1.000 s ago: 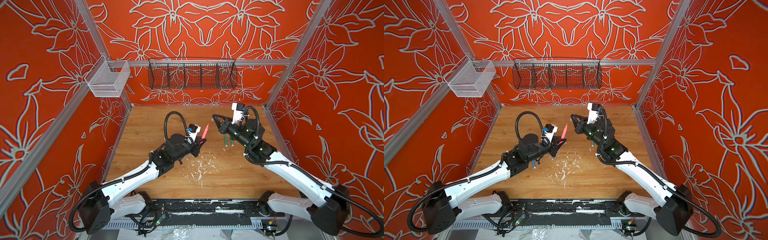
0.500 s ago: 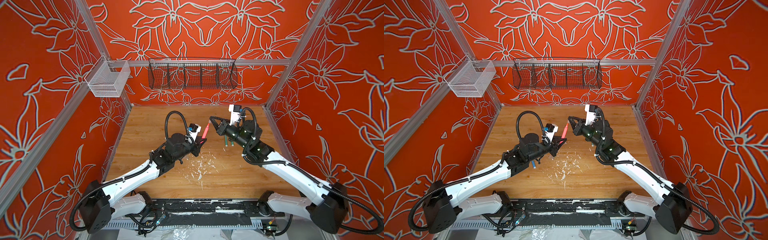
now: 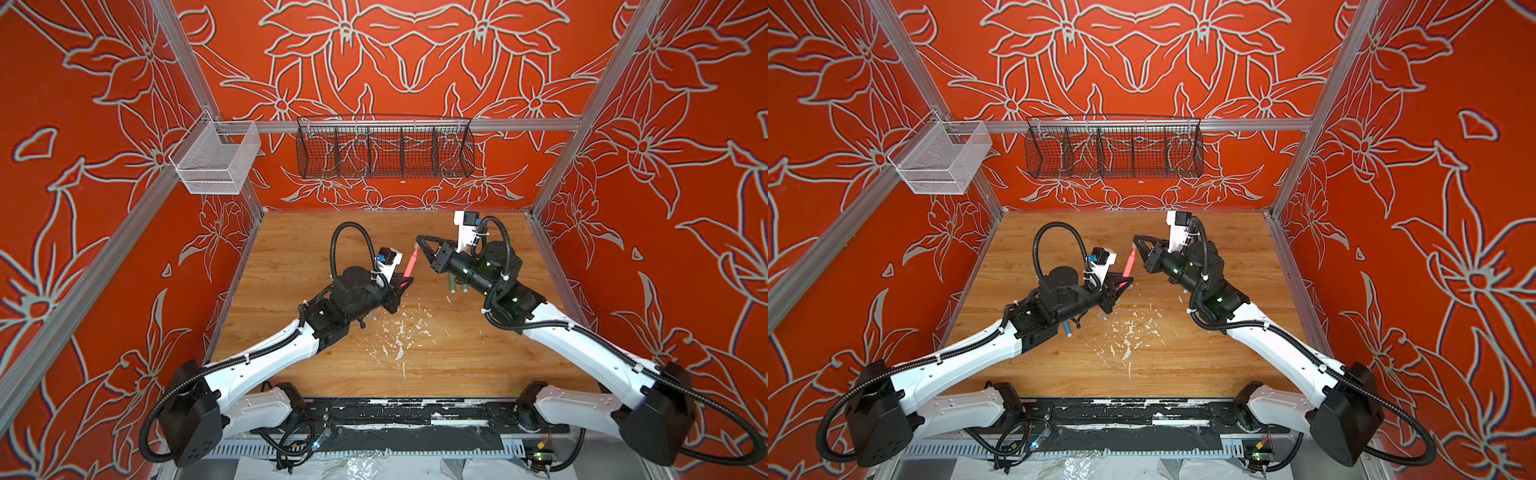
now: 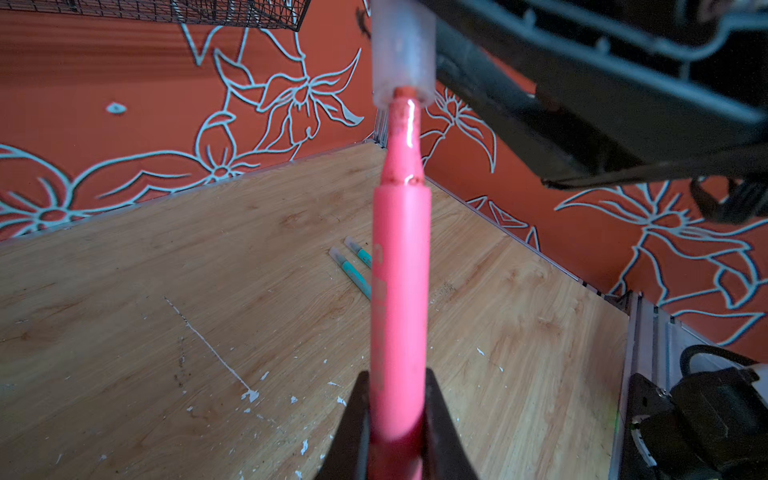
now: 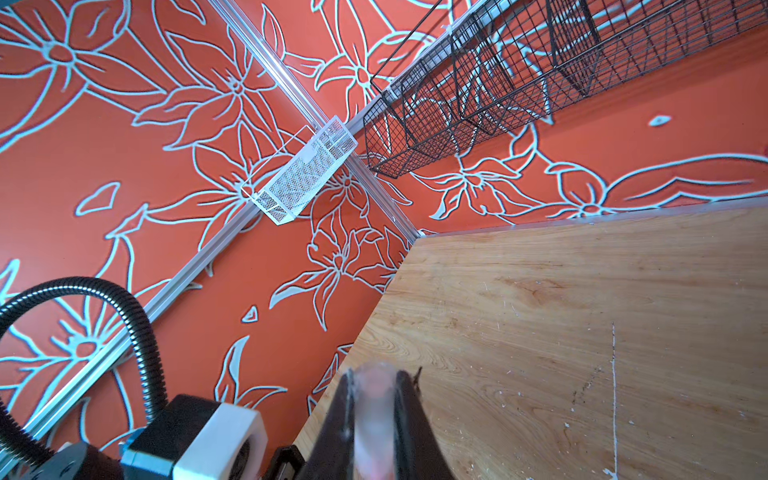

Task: Insert the pens into the pen caps
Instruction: 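Lower the cap onto the pink marker tip with the right gripper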

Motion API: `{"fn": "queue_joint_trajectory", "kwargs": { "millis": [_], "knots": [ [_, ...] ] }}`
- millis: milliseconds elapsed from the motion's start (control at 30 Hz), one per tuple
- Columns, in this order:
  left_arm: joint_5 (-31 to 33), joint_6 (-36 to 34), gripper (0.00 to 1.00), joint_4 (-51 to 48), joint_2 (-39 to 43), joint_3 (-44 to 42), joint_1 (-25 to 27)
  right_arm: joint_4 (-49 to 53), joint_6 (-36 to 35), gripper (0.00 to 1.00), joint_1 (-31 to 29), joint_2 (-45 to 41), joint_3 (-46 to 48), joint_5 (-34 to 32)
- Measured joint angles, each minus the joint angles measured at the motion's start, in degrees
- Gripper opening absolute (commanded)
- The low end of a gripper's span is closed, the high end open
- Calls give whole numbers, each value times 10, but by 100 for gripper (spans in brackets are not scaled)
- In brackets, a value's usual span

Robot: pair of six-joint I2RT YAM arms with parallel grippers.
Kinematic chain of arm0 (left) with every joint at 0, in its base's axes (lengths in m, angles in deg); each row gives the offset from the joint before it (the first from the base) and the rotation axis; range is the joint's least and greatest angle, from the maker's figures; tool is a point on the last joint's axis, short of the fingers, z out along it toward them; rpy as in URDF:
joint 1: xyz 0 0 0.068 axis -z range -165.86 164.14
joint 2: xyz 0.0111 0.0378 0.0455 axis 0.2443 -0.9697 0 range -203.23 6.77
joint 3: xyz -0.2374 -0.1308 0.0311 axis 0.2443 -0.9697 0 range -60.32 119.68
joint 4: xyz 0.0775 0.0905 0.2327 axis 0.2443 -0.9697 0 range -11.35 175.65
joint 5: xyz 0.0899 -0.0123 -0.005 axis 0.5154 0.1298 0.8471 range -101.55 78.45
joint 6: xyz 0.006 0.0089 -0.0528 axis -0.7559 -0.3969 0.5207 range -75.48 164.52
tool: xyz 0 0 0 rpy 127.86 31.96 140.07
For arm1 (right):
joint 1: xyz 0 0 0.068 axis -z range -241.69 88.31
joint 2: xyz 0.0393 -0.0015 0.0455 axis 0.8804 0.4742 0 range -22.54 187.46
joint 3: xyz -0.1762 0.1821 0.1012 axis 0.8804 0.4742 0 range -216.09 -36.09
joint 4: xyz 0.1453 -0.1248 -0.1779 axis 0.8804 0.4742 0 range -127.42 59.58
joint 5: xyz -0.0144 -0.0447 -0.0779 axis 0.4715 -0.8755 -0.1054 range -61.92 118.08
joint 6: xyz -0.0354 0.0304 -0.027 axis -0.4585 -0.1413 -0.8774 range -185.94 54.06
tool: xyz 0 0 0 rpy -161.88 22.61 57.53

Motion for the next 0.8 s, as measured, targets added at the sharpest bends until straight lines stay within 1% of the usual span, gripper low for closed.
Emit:
{"fn": "queue_joint_trajectory", "kwargs": {
  "millis": [167,467,800],
  "knots": [
    [1,0,0,-5,0,0,0,2,-10,11,-3,0,2,-2],
    [1,0,0,-23,0,0,0,2,-37,11,-14,-7,18,-26],
    [1,0,0,-6,0,0,1,11,-44,11,-19,-9,18,-19]
  ]
}}
